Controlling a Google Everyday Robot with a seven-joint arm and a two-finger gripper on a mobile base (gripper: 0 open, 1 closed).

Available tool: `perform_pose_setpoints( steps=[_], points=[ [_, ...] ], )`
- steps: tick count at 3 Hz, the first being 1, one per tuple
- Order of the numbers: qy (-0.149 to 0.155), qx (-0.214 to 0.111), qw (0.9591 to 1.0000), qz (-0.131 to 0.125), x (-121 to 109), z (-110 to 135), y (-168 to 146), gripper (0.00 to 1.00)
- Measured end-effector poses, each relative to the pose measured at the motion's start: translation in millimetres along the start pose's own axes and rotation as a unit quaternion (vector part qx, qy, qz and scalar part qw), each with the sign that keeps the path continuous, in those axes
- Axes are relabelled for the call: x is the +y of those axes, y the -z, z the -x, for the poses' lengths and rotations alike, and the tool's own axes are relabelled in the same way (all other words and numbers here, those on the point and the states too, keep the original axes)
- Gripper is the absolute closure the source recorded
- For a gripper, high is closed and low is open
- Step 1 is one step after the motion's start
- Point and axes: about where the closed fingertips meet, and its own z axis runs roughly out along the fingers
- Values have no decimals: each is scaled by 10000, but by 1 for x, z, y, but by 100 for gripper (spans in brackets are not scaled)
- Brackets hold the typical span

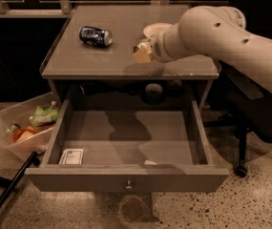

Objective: Place 7up can into top drawer

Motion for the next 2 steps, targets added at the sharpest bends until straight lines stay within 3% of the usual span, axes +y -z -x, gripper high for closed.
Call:
perform_pose_setpoints(
  steps=[1, 2],
  points=[
    [6, 669, 9973, 294, -5, -38, 15, 100],
    [-138, 1488, 9872, 560, -6, -79, 17, 100]
  ],
)
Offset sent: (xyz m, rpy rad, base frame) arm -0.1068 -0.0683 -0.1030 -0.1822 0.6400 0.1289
